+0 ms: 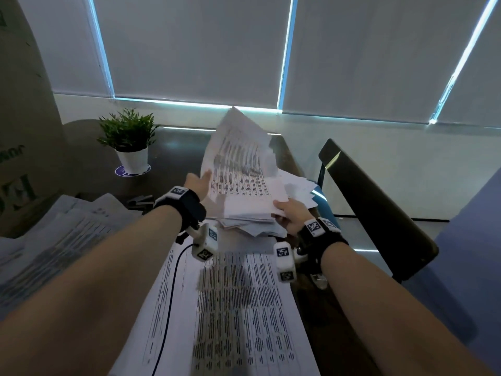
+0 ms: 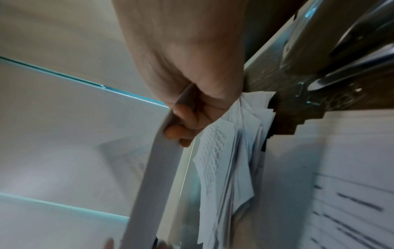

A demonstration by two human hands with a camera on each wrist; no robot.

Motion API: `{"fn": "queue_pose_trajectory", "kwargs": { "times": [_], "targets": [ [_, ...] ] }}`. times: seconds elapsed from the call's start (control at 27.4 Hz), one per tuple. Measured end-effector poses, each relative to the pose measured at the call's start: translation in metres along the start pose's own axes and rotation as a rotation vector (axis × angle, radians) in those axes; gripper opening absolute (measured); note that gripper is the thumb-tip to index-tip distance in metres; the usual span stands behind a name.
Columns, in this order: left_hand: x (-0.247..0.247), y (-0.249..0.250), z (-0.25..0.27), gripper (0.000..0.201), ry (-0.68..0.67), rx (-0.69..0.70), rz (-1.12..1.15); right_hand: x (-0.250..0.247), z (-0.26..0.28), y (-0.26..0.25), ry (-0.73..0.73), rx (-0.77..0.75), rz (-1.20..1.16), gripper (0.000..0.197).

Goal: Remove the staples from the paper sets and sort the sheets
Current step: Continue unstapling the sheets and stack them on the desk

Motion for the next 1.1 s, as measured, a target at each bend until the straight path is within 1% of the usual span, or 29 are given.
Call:
{"fn": "queue_pose_trajectory", "kwargs": {
  "times": [0.04,0.07,0.11,0.15,0.22,0.29,0.33,0.37,0.4,0.48,0.51,0.55,0.58,0.66,0.69,0.73,0.77,0.8,0.84,0.88,0.91,0.99,1.02,1.1],
  "targets": [
    [0.000,-0.004,0.004,0.052,-0.015,-0.040,-0.080,0.001,-0.004,-0.001,0.023,0.030,-0.032,0.008],
    [0.000,-0.008,0.007,0.045,-0.023,-0.045,-0.171,0.000,-0.008,-0.001,0.042,0.055,-0.053,0.014],
    [0.000,-0.013,0.011,0.038,-0.049,-0.043,-0.267,0.001,-0.012,-0.001,0.039,0.071,-0.086,0.018],
    [0.001,-0.018,0.016,0.034,-0.087,-0.008,-0.384,0.000,-0.015,-0.001,0.034,0.084,-0.125,0.020],
    [0.011,-0.022,0.030,0.026,-0.296,0.073,-0.612,0.004,-0.016,-0.002,0.021,0.091,-0.232,0.017],
    [0.022,-0.024,0.047,0.023,-0.477,0.145,-0.688,0.005,-0.016,-0.004,-0.011,0.050,-0.382,0.016],
    [0.027,-0.027,0.054,0.026,-0.549,0.167,-0.737,0.005,-0.017,-0.004,-0.032,0.025,-0.407,0.018],
    [0.030,-0.030,0.063,0.032,-0.608,0.173,-0.789,0.006,-0.013,-0.003,-0.048,0.024,-0.359,0.018],
    [0.033,-0.037,0.068,0.041,-0.649,0.141,-0.823,0.005,-0.010,-0.001,-0.079,0.022,-0.294,0.014],
    [0.036,-0.044,0.077,0.059,-0.667,0.097,-0.858,0.000,-0.001,0.002,-0.068,0.024,-0.151,0.005],
    [0.035,-0.046,0.078,0.064,-0.657,0.098,-0.871,-0.001,0.007,0.000,-0.036,0.038,-0.070,0.004],
    [0.038,-0.043,0.088,0.066,-0.645,0.120,-0.875,-0.013,0.020,-0.001,0.022,0.030,0.074,0.007],
    [0.036,-0.041,0.090,0.066,-0.631,0.134,-0.895,-0.016,0.022,-0.005,0.081,0.010,0.306,0.011],
    [0.038,-0.038,0.096,0.065,-0.624,0.171,-0.901,-0.026,0.036,-0.017,0.189,-0.097,1.001,0.011],
    [0.039,-0.037,0.101,0.065,-0.636,0.192,-0.894,-0.031,0.046,-0.018,0.212,-0.125,1.287,0.015],
    [0.040,-0.036,0.107,0.066,-0.656,0.205,-0.896,-0.035,0.054,-0.016,0.206,-0.111,1.468,0.025],
    [0.043,-0.036,0.113,0.068,-0.683,0.219,-0.899,-0.042,0.064,-0.011,0.176,-0.055,1.578,0.037],
    [0.046,-0.036,0.119,0.068,-0.711,0.229,-0.905,-0.050,0.071,-0.005,0.137,0.022,1.633,0.049],
    [0.050,-0.035,0.125,0.068,-0.727,0.232,-0.904,-0.054,0.082,0.001,0.095,0.079,1.653,0.057],
    [0.052,-0.033,0.130,0.069,-0.727,0.229,-0.893,-0.057,0.088,0.008,0.068,0.098,1.661,0.059],
    [0.052,-0.033,0.134,0.072,-0.716,0.230,-0.876,-0.060,0.093,0.015,0.062,0.073,1.667,0.055],
    [0.051,-0.028,0.142,0.077,-0.669,0.241,-0.876,-0.061,0.099,0.025,0.100,-0.033,1.644,0.040],
    [0.049,-0.025,0.147,0.074,-0.653,0.263,-0.903,-0.062,0.099,0.029,0.121,-0.068,1.617,0.033],
    [0.050,-0.022,0.156,0.058,-0.646,0.323,-0.963,-0.061,0.100,0.030,0.132,-0.098,1.599,0.027]
  ]
}}
Point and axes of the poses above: each hand's wrist, its own z-axis away from the middle knuckle, its own x-axis out of the palm, y = z × x, the point moved 4 cm from there along -z, towards the middle knuckle, and after that the axes turned 8 degrees about x, right-handed, at the moved point
